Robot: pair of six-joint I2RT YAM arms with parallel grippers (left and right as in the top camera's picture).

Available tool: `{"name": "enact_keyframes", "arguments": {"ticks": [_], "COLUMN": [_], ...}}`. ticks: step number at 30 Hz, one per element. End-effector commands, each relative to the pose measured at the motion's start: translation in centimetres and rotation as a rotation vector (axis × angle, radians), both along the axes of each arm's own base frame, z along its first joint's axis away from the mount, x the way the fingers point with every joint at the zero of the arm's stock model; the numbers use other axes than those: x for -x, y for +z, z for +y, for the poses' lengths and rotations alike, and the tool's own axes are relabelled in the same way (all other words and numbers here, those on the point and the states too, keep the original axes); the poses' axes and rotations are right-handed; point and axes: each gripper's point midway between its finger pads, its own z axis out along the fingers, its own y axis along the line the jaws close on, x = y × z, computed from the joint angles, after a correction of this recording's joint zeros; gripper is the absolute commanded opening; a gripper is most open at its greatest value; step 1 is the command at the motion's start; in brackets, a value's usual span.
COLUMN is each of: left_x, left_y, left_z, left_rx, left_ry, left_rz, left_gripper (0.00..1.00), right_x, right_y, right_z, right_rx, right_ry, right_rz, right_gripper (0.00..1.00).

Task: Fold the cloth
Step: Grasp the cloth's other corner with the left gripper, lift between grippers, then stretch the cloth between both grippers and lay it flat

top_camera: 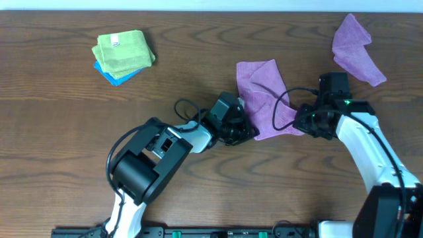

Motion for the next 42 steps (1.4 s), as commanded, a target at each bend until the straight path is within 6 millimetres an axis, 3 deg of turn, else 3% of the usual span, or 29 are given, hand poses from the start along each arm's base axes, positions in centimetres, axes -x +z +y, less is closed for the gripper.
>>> {"name": "enact_keyframes", "arguments": {"ticks": [1,6,11,18,21,26,34,42], "left_x": [0.1,-1.1,-4.6,-7.6,-8.8,-11.3,-14.7,-15.7], "left_y": [-2.2,-0.2,3.7,11.8,16.2,22.1,26.2,29.2], "left_z": [1.1,2.0,4.6,7.2,7.7,9.0,12.1,12.8], "left_rx": [-0.058,0.024,0.067,0.096,0.125,0.128,0.12,0.151], "left_ry": [-0.015,-0.061,-0.023,0.031,0.056,0.122,0.221,0.238], "left_rz": [-0.019,-0.038,-0.112,-0.24,-0.315,-0.408,-0.476,-0.531], "left_gripper": [0.06,0.06,0.06,0.06,0.06,0.06,0.06,0.06], "right_x": [-0.1,-0.4,-1.2,-3.2,-4.4,-7.3,-11.1,-11.9], "right_y": [0.3,0.4,1.1,3.9,6.1,10.3,17.5,20.0], "right_z": [0.0,-0.6,-1.5,2.1,3.8,4.6,3.6,3.7], "right_rx": [0.001,0.004,0.007,-0.17,-0.264,-0.301,-0.223,-0.217], "right_ry": [0.045,0.034,0.017,0.152,0.198,0.207,0.192,0.202], "right_rz": [-0.016,-0.031,-0.075,-0.228,-0.322,-0.477,-0.675,-0.732], "right_gripper": [0.01,0.01,0.01,0.01,0.01,0.01,0.01,0.01]}}
